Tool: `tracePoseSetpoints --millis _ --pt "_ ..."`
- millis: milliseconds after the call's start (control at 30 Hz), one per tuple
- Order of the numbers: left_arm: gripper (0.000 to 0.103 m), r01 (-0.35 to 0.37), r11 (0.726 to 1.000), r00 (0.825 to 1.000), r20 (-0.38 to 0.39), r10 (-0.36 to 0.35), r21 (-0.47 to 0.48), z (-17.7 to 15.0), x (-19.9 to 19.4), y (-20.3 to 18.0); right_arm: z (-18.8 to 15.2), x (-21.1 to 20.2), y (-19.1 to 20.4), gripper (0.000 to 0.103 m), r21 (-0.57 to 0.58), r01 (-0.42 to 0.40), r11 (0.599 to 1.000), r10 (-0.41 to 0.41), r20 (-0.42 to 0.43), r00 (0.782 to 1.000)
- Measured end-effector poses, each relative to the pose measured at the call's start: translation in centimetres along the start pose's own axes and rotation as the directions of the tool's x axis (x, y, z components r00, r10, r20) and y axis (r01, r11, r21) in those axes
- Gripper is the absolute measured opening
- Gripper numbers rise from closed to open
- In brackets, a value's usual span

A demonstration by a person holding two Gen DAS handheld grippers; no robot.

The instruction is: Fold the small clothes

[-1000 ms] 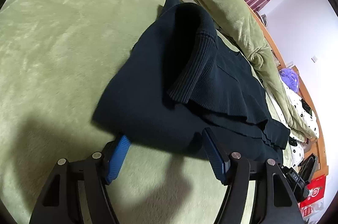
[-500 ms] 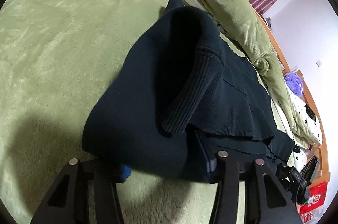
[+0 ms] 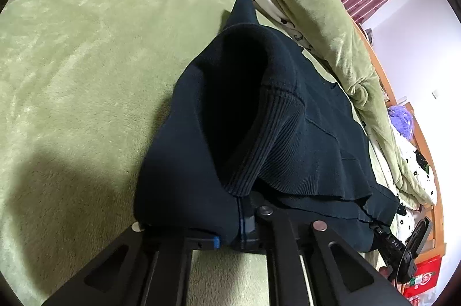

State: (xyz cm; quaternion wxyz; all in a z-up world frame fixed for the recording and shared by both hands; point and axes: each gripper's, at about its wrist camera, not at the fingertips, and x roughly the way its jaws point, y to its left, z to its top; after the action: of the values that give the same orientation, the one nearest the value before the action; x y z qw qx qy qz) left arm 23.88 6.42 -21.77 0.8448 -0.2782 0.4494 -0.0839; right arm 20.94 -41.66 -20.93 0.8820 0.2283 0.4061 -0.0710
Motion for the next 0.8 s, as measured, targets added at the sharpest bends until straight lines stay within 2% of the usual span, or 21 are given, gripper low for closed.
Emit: tracePoseSetpoints --millis 167,500,800 --pt "0.006 -0.029 0.998 0.999 0.035 0.027 0.058 -0.6 -1.1 -0.9 -0.2 -0.7 -0.1 0.005 -0.010 0.007 1.000 -0.007 0.005 1.000" --pt "0.006 -0.031 0.997 0.999 0.034 0.029 0.069 -1.7 -3.3 -0.5 -1.4 -3.9 -0.4 0.005 -0.044 -0.020 0.999 0.020 0.012 1.000" --pt "0.006 -0.046 0.991 0.999 0.030 0.042 0.127 -5.4 -7.2 -0.3 -3.7 -8.1 -1.4 0.005 -0.022 -0.028 0.999 0.027 -0.015 1.000"
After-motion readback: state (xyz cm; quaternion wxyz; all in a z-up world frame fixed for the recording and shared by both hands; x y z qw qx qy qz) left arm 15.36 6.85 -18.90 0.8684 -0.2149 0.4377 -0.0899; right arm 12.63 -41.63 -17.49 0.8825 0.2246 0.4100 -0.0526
